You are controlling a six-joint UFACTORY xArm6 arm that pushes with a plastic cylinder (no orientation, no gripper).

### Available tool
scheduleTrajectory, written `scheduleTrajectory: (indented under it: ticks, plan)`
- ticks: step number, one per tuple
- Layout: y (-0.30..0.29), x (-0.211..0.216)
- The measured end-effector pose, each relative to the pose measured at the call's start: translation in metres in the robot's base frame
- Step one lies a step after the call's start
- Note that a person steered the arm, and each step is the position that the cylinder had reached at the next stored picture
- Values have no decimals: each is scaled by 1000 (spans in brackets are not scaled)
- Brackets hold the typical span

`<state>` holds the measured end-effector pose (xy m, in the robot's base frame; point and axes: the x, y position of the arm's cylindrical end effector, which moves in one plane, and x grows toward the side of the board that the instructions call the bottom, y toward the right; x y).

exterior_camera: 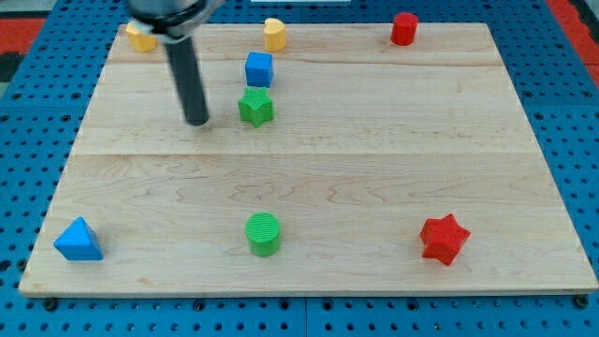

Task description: Slightly push the green circle upwards

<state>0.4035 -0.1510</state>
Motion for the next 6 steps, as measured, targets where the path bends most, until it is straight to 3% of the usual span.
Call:
scheduleTrajectory:
  ticks: [2,3,4,6]
  plan:
    - [5,160]
    - [31,213]
    - [79,205]
    - [85,151]
